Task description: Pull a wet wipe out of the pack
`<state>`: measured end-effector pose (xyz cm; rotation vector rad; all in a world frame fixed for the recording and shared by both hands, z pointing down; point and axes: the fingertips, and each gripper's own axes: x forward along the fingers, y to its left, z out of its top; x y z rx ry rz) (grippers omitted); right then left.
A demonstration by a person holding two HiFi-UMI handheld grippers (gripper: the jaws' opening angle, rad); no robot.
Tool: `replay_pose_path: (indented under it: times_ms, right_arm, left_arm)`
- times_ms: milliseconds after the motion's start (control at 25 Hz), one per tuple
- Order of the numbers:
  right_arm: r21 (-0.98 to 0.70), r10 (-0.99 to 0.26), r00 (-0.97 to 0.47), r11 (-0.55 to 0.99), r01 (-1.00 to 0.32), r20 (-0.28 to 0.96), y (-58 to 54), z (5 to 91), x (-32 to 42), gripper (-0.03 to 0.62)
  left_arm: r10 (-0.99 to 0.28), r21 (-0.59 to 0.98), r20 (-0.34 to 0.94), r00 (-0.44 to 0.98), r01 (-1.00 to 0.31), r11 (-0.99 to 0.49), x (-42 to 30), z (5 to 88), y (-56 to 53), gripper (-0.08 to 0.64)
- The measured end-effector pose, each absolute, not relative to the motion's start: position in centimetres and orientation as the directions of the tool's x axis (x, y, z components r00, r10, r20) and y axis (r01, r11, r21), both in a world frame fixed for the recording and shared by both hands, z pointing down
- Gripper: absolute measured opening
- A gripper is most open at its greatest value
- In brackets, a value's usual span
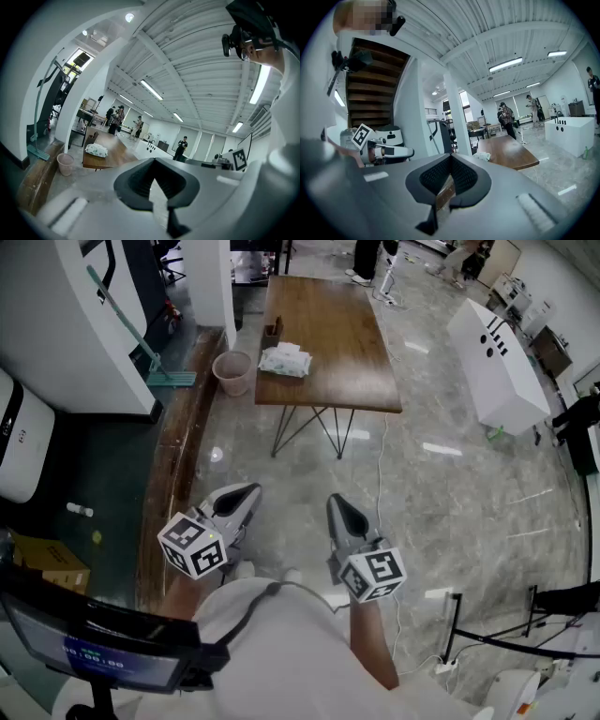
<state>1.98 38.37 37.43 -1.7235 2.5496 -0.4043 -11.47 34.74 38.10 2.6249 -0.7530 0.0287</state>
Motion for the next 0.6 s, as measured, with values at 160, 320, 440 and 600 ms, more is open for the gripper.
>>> replay_pose_path:
  times_ms: [160, 320, 440, 600]
  right_arm:
    - [-0.230, -0.913, -0.391, 0.358, -0.905, 0.115, 38.5, 37.9, 2.5, 0.008]
    - [-0.229, -0.910, -0.397, 0.364, -0.903, 0.120, 38.6, 38.1, 3.2, 0.008]
    - [-0.233, -0.909, -0.398, 0.364, -0.902, 0.121, 38.9, 38.4, 4.2, 0.008]
    - [-0.274, -0.911, -0.398, 0.357, -0.893, 0.108, 39.0, 38.8, 5.5, 0.008]
  left_arm:
    - [-0.512, 0.382, 0.135, 0.848, -0.521, -0.763, -11.1, 38.5, 34.7, 0.005]
    - [-0.518, 0.383, 0.142, 0.843, -0.530, -0.757, -10.3, 38.7, 34.9, 0.005]
    - [-0.522, 0.386, 0.146, 0.840, -0.534, -0.752, -9.5, 38.9, 35.2, 0.005]
    - [-0.532, 0.384, 0.153, 0.833, -0.546, -0.744, -8.9, 39.1, 35.3, 0.005]
